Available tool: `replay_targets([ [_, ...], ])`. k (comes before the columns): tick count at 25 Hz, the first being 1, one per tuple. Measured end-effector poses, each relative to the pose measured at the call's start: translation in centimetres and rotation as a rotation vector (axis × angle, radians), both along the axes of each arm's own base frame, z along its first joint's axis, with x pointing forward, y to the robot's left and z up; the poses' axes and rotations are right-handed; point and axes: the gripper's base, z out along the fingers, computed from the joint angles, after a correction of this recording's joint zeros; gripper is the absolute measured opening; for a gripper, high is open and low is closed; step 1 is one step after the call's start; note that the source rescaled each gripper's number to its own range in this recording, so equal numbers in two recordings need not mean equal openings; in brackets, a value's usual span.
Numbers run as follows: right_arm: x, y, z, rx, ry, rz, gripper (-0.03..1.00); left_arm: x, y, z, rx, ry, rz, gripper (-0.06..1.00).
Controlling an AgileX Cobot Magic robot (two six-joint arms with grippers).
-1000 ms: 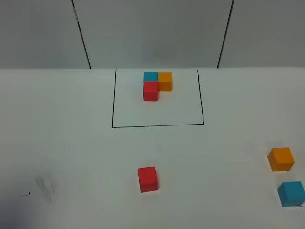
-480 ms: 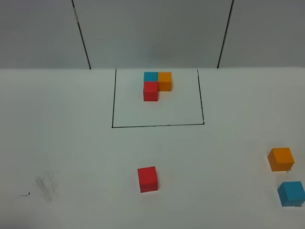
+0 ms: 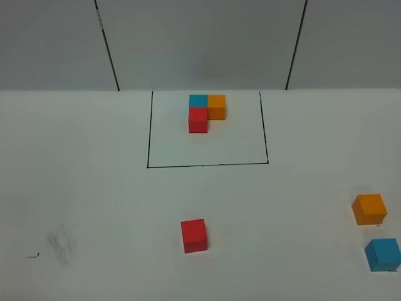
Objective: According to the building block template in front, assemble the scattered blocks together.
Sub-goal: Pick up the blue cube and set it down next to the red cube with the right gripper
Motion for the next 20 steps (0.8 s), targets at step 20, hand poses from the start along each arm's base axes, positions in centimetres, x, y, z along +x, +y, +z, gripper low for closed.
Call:
replay_targets([
  [20,0.0,0.0,0.0,0.000,0.000,0.000,0.00,1.1,-0.4,-3.8,-0.023,0.025,-0.041,1.00],
])
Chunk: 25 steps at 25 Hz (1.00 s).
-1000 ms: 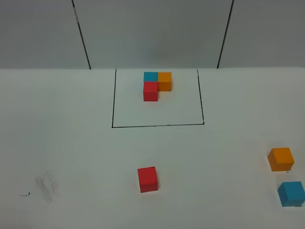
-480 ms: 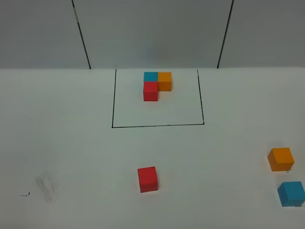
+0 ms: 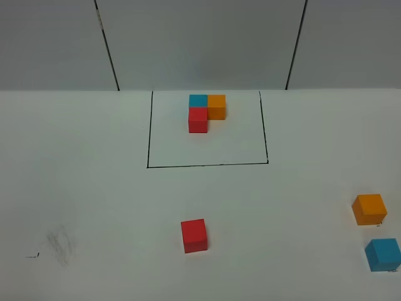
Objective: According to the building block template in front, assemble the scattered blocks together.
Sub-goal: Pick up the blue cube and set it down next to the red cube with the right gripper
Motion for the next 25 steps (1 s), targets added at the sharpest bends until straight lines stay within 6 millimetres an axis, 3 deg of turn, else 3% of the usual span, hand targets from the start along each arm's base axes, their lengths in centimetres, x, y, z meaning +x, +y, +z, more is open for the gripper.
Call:
replay_targets([
  [11,0.0,0.0,0.0,0.000,0.000,0.000,0.00,-0.2,0.0,0.0,0.001,-0.015,-0.001,1.00],
  [18,0.0,0.0,0.0,0.000,0.000,0.000,0.00,-2.1,-0.1,0.0,0.008,-0.142,-0.001,1.00],
  [25,0.0,0.0,0.0,0.000,0.000,0.000,0.00,-2.2,-0.1,0.0,0.008,-0.153,-0.001,1.00],
])
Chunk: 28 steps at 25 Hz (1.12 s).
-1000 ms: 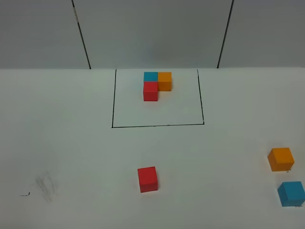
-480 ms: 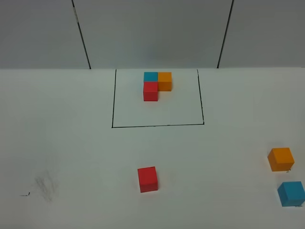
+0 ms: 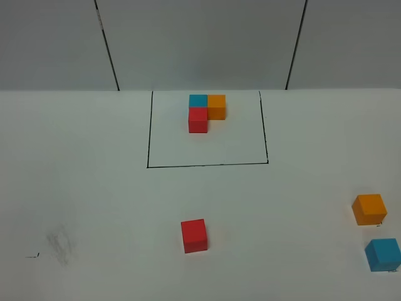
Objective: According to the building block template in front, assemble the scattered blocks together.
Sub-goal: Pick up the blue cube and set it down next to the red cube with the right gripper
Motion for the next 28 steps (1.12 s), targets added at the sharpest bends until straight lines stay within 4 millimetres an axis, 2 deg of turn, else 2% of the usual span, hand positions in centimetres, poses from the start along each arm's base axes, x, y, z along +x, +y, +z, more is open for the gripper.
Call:
replay_targets([
  [28,0.00,0.03,0.00,0.003,0.000,0.002,0.00,0.00,0.00,0.00,0.001,0.000,-0.001,1.00],
])
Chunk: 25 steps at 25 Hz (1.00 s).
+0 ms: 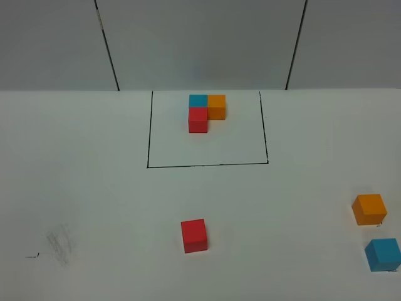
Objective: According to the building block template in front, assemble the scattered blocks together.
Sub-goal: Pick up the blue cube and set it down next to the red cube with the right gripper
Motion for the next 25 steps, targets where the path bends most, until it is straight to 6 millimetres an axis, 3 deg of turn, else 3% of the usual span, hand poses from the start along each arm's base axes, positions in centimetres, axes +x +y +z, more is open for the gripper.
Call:
replay_targets([
  [25,0.01,-0.02,0.02,-0.002,-0.002,-0.001,0.01,0.00,0.00,0.00,0.000,0.000,0.000,1.00],
])
